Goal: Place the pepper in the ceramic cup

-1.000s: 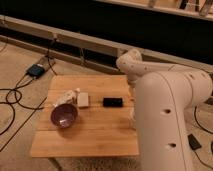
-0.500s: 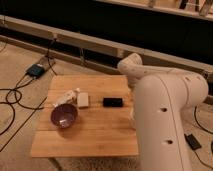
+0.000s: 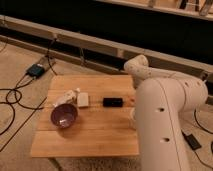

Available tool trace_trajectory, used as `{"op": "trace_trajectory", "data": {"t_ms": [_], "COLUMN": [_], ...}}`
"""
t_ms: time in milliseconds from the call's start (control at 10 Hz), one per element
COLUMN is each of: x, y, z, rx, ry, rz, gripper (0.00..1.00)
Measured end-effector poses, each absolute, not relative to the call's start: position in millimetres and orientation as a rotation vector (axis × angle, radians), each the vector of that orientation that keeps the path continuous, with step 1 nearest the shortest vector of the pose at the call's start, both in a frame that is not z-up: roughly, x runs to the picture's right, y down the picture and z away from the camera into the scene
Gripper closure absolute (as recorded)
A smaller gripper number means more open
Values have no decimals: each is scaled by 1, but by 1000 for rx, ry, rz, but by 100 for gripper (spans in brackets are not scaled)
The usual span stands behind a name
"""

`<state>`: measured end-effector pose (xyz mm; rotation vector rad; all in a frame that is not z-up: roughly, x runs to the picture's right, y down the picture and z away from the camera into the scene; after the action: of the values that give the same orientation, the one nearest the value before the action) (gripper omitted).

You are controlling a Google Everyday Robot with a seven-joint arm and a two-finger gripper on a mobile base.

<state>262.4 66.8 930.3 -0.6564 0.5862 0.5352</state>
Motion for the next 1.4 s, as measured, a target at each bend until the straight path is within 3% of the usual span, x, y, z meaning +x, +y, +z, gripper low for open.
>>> {"op": "trace_trajectory", "data": {"t_ms": [500,600,1100,1400], "x": [273,273,278,278], "y": [74,75,76,67], "z": [950,952,953,940], "rx": [-680,-685,-700,-691], "ry": [597,598,606,621], "rz": [502,502,522,549], "gripper": [36,42,95,100]}}
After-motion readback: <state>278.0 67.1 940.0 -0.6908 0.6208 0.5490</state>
